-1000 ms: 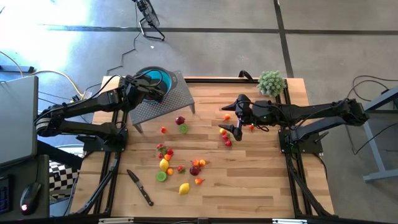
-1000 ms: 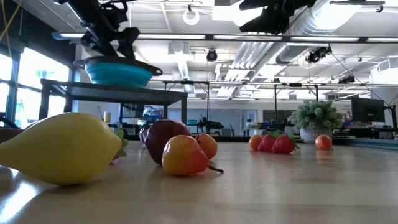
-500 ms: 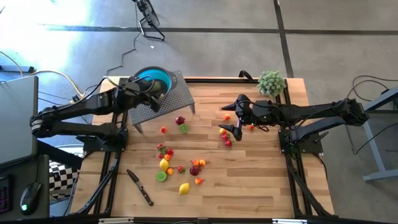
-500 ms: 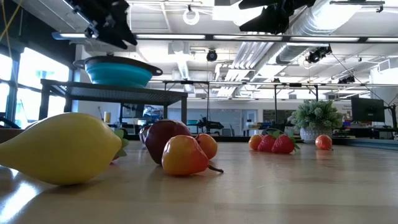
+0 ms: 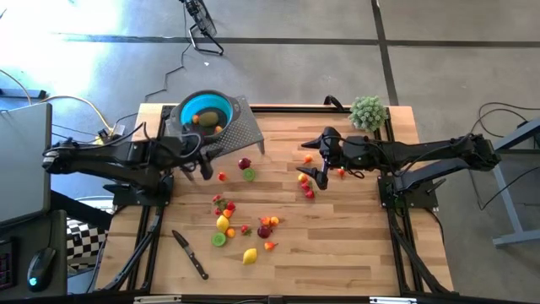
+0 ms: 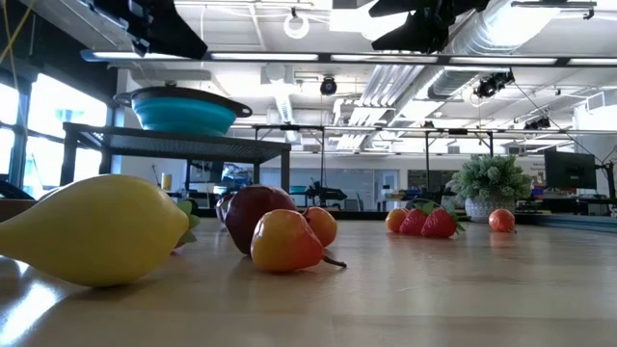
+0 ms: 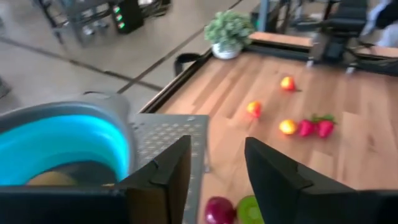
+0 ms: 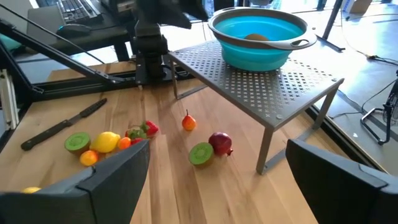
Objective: Pick & Place Fruit
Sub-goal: Put the orange pear into the blue strainer bowl on the shelf
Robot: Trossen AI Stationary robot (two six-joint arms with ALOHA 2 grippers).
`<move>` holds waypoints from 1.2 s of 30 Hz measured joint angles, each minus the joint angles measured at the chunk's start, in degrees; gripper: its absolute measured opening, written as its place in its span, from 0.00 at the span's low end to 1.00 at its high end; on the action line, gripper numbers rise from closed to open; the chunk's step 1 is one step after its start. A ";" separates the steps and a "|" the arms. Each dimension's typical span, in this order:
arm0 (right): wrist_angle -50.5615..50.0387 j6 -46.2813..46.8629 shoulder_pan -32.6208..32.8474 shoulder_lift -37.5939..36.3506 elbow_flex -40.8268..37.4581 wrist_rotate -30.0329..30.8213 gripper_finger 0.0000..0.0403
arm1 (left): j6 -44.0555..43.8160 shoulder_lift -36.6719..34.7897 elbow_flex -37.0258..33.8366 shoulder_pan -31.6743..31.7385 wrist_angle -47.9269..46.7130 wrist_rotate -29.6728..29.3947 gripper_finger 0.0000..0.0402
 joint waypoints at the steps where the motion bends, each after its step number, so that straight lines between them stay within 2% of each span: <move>1: 0.00 0.00 -0.01 0.00 0.00 0.00 0.91 | 0.61 -0.30 -0.91 -0.71 1.38 0.00 0.34; 7: -0.02 0.00 0.00 0.00 0.00 -0.34 0.91 | 5.14 -1.80 -5.19 -4.55 7.71 -0.03 0.30; 11: -0.05 0.00 0.01 0.00 0.00 -0.39 0.91 | 5.20 -2.22 -5.97 -6.98 8.04 0.05 0.30; 18: -0.06 0.00 0.00 0.00 0.00 -0.41 0.91 | 4.32 -2.22 -6.05 -11.16 7.09 8.37 0.30; 22: -0.06 -0.04 0.01 0.00 0.00 -0.40 0.91 | 2.03 -2.19 -6.05 -13.83 7.09 8.53 0.30; 29: -0.07 -0.43 -0.01 0.00 0.00 -0.39 0.91 | -7.86 -0.58 -6.05 -17.97 3.92 0.29 0.30; 36: -0.07 -0.45 0.01 0.00 0.00 -0.39 0.91 | -14.37 6.09 -6.05 -24.87 4.24 -12.63 0.30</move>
